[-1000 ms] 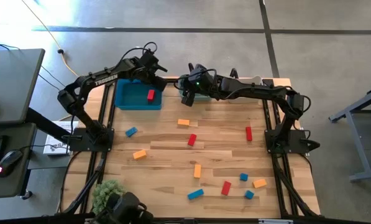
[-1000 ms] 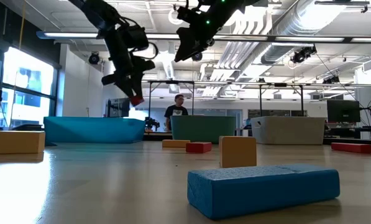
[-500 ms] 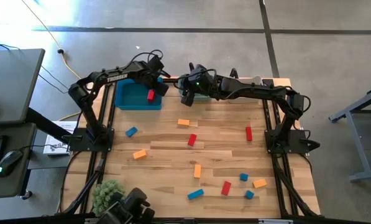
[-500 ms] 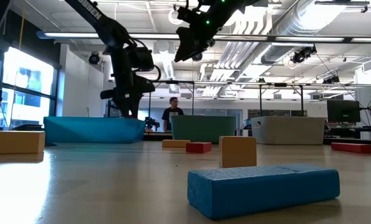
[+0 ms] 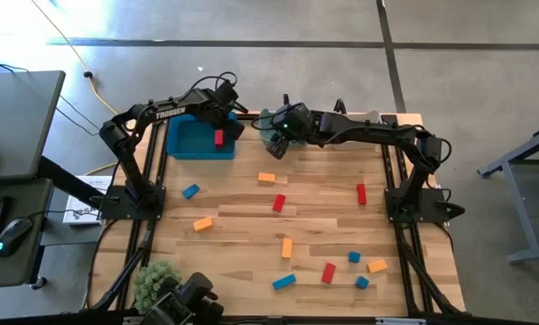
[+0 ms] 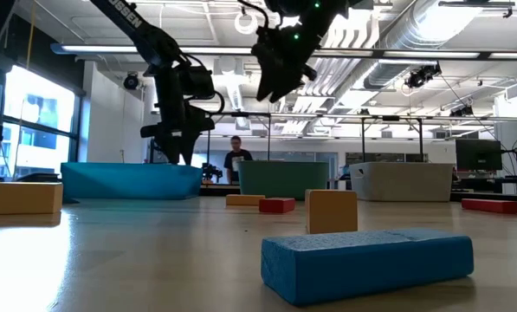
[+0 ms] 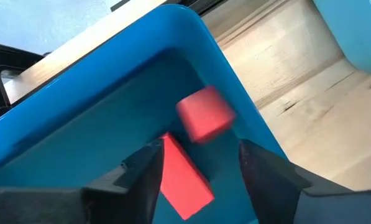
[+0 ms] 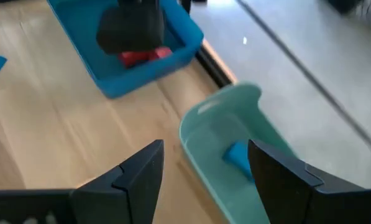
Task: Sort & place blocks by color
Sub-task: Put the red block into the blue bin, then put the yellow block into the gray bin
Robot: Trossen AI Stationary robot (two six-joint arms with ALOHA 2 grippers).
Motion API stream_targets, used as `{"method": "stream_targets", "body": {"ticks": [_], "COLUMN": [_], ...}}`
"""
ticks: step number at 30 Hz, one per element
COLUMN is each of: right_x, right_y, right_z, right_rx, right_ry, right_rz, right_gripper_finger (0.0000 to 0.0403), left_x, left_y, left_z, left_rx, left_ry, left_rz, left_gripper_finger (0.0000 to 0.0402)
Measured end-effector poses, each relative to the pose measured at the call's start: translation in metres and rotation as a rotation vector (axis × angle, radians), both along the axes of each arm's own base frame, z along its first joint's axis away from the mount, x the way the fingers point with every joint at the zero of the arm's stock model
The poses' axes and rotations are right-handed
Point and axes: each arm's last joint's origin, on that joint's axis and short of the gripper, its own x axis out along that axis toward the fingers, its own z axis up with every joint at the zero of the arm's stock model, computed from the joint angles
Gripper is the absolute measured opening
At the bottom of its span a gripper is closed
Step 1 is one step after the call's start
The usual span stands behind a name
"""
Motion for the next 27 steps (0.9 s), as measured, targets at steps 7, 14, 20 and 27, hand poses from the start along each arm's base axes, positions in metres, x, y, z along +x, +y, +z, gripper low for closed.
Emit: {"method": "stream_targets", "body": {"ticks": [7,14,20,27], "right_x": [-0.006,-0.004,-0.003,-0.006], "right_y": [0.003,0.008,0.009,0.016], "right_z": [-0.006,-0.007,-0.007,-0.015], "right_rx": [0.103,0.231,0.244,0.347], "right_ry": [0.025,0.013,0.032,0.071], "right_rz": [-0.076,0.074,0.246,0.338], "right_gripper_finger": [0.0222,0.0222,0.0222,0.0222], "left_x": [0.0,-0.001,-0.002,-0.003], "left_y": [-0.002,-0.007,-0.017,-0.038], "left_z": [0.003,0.018,0.038,0.07], "left_rx": [-0.017,-0.006,-0.019,0.05], "left_ry": [-0.029,-0.088,-0.206,-0.286], "left_rz": [-0.052,-0.099,-0.148,-0.214], "left_gripper_finger": [0.021,0.0208,0.0208,0.0207]}}
